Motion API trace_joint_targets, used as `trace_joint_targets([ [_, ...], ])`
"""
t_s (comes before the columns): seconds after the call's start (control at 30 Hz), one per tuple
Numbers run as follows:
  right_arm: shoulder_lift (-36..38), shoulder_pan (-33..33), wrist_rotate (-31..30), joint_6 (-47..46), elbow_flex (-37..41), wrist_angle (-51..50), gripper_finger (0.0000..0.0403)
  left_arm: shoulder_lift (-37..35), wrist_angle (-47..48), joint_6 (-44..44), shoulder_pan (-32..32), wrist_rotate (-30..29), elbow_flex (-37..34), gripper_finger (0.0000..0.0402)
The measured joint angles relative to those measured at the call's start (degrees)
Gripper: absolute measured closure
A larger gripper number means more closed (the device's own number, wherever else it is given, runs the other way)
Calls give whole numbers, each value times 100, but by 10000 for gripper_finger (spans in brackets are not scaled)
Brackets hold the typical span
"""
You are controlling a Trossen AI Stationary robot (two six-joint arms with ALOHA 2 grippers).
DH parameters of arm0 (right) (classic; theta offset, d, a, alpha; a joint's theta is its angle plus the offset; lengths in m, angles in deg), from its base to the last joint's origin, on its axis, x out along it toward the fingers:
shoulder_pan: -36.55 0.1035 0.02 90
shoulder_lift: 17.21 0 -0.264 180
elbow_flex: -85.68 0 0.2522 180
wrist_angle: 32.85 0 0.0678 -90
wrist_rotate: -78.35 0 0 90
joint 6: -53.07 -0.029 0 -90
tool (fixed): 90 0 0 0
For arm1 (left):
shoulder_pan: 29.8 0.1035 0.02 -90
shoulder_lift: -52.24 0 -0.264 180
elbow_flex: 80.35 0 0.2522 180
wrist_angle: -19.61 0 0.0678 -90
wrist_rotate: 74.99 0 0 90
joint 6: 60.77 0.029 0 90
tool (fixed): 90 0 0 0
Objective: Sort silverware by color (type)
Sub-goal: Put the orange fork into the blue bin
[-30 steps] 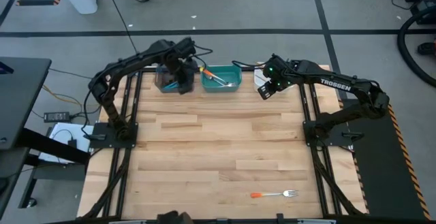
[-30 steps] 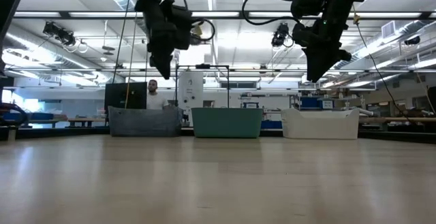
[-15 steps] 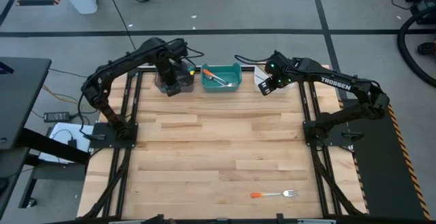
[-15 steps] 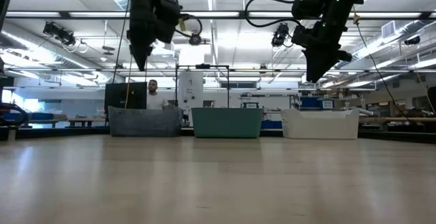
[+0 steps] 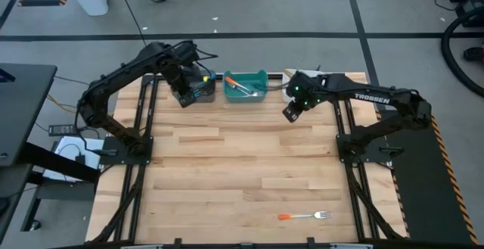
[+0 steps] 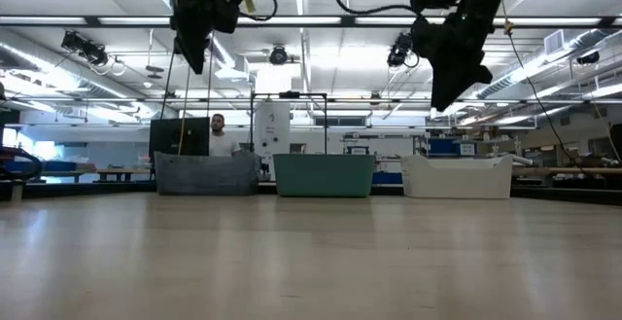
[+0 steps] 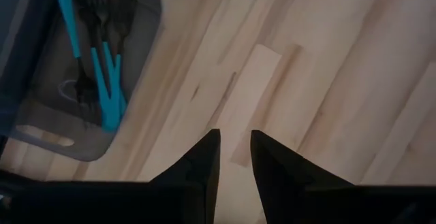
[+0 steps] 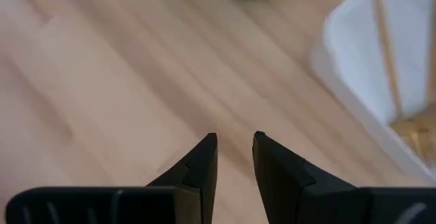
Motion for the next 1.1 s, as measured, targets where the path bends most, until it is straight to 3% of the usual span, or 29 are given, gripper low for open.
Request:
trace_joint_targets([
  [0.2,0,768,47,-46,0,-3,302,-13,-23,-537,-516,2,0,311],
  [0.47,0,2013,596,-354,2,-18,302,-13,-30,-1047,-1391,7,0,311],
  [0.8,0,4014,1038,-2018,306,-379,302,-13,-23,-1809,-2291,-43,-2,311],
  [1.1,0,5920,1189,-3803,1229,908,302,-8,257,-2401,-2938,-645,-2,311],
])
